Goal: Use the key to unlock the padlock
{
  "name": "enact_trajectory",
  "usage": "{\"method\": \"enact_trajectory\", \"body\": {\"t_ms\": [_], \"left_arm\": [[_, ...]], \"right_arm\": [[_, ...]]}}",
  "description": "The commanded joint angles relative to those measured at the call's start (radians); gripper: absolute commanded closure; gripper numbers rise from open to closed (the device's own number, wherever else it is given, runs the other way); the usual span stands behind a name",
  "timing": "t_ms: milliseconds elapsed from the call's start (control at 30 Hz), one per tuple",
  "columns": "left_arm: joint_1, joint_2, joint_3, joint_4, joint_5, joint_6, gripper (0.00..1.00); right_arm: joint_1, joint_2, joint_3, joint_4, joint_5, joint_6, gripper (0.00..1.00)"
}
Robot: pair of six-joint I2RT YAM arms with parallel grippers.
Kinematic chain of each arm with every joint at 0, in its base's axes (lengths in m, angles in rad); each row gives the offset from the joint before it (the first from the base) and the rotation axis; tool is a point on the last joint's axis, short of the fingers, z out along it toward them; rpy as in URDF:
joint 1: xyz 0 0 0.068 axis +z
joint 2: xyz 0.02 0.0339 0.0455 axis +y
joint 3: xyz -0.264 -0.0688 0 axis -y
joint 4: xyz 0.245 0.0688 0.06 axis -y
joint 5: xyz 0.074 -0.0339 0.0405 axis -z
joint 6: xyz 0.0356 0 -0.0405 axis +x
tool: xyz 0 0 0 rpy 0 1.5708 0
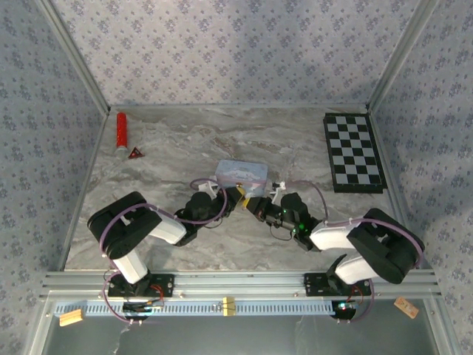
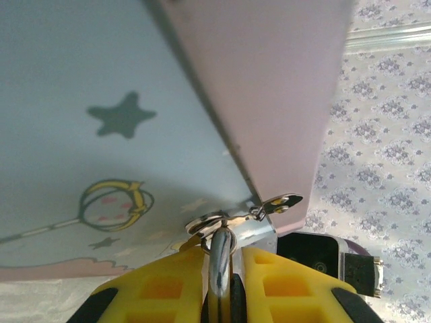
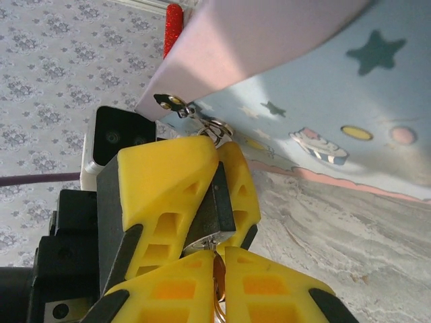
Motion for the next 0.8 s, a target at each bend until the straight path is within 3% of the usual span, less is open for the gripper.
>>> {"method": "enact_trajectory", "body": {"t_ms": [0, 167, 367, 467, 633, 767], "left_arm": [[-0.021, 0.002, 0.027, 0.045, 0.045, 0.004, 1.0], [-0.019, -0.002, 0.014, 0.037, 0.031, 0.008, 1.0], [0.016, -0.004, -0.003, -0.007, 0.032, 0.008, 1.0], [0.038, -0.015, -0.004, -0.086, 0.046, -0.033, 1.0], [0.082, -0.057, 0.0, -0.223, 0.106, -0.111, 1.0], [0.083, -0.149, 0.034, -0.467, 0.096, -0.084, 1.0]], "right_arm": [[-0.024, 0.024, 0.065, 0.068, -0.028, 0.013, 0.9], [-0.037, 0.023, 0.076, 0.027, -0.026, 0.003, 0.87], [-0.062, -0.05, 0.056, -0.133, -0.015, -0.031, 0.61], [-0.071, -0.152, 0.056, -0.264, -0.004, -0.081, 0.5], [-0.053, -0.389, 0.129, -0.703, 0.134, -0.28, 0.35], [-0.037, -0.519, 0.112, -0.765, 0.241, -0.423, 0.33]]}}
